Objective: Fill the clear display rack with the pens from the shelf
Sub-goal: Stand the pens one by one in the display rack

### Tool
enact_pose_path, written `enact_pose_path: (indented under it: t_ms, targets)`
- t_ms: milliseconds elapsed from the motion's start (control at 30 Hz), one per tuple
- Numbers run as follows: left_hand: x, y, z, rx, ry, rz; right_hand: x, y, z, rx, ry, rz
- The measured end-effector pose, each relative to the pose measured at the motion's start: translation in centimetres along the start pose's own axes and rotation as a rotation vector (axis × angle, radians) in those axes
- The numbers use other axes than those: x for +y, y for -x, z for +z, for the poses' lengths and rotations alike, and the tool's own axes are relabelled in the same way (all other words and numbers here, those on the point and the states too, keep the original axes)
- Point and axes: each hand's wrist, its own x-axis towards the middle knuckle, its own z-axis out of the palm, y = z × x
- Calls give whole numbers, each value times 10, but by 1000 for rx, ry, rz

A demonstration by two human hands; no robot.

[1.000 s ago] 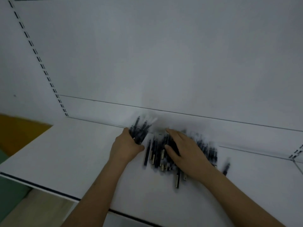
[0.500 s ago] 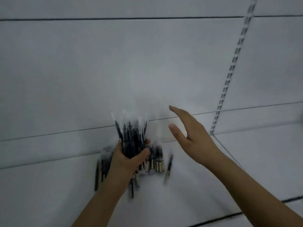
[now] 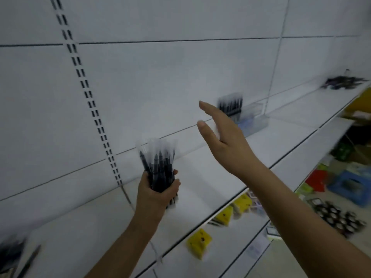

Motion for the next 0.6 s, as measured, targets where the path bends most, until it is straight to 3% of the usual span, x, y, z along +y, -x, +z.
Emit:
enact_pose_path:
  t_ms: [300, 600]
  targets:
    - [-24, -47, 179, -130, -10, -76, 133, -13, -130, 50, 46, 122]
    - [-69, -122, 290, -176, 58, -161, 255, -57, -170, 45, 122, 169]
